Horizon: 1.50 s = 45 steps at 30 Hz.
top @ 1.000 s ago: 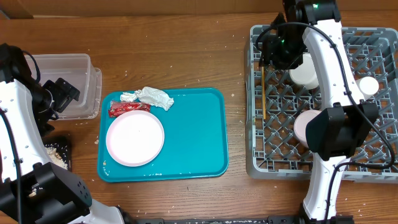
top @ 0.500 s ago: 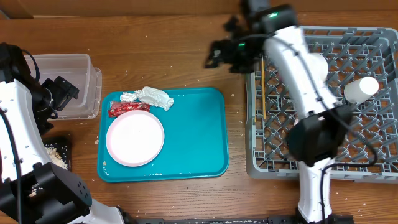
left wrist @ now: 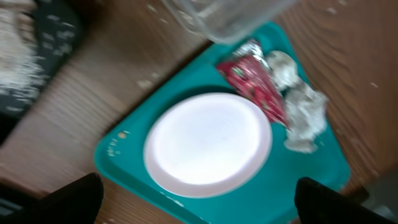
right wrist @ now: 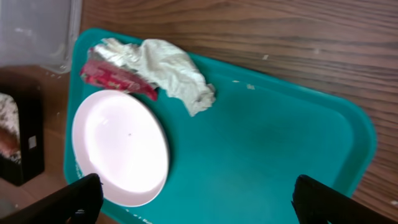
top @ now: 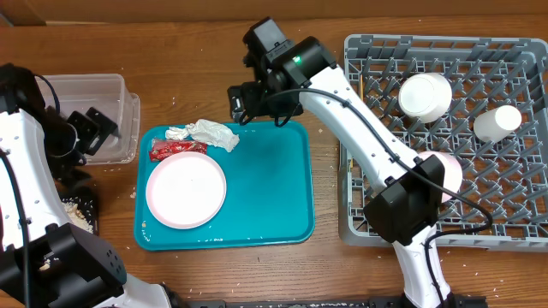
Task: Sort waste into correct bins and load items into the dishwasher
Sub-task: 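Move the left gripper over the white tissue on the teal tray, then grasp the crumpled white tissue with the left gripper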
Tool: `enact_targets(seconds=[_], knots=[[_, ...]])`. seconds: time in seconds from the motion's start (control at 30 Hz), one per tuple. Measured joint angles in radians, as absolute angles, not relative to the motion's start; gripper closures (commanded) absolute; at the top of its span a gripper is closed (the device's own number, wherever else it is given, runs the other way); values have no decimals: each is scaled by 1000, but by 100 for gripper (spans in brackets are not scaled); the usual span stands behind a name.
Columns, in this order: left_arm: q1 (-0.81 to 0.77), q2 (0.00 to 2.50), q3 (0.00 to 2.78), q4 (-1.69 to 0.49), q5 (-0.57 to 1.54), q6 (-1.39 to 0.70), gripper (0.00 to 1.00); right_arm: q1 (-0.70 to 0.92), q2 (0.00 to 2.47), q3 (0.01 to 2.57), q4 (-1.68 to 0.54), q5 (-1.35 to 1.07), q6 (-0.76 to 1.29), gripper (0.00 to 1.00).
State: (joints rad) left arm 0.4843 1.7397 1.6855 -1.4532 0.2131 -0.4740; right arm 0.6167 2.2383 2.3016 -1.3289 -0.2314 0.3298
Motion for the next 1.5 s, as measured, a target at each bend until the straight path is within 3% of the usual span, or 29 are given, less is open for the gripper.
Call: enact_targets(seconds=[0.2, 0.37, 0.87, 1.23, 1.3, 1.4, 1.5], knots=[[400, 1740, 1686, -1432, 385, -340, 0, 516, 2238, 2302, -1325, -219, 341, 0], [251, 1740, 1686, -1372, 381, -275, 0, 364, 2245, 2344, -1325, -236, 344, 0], [-155, 1788, 1686, -1086, 41, -233, 0, -62, 2215, 2472, -1336, -281, 367, 0], [-189, 2000, 1686, -1067, -120, -200, 1, -132, 2215, 2472, -1341, -282, 367, 0], [-189, 2019, 1686, -1059, -140, -197, 7, -131, 2215, 2472, -1341, -282, 367, 0], [-189, 2074, 1686, -1061, -172, -171, 27, -131, 2215, 2472, -1341, -284, 368, 0], [-189, 2124, 1686, -1085, -186, -157, 27, -131, 2215, 2472, -1341, -284, 367, 0]])
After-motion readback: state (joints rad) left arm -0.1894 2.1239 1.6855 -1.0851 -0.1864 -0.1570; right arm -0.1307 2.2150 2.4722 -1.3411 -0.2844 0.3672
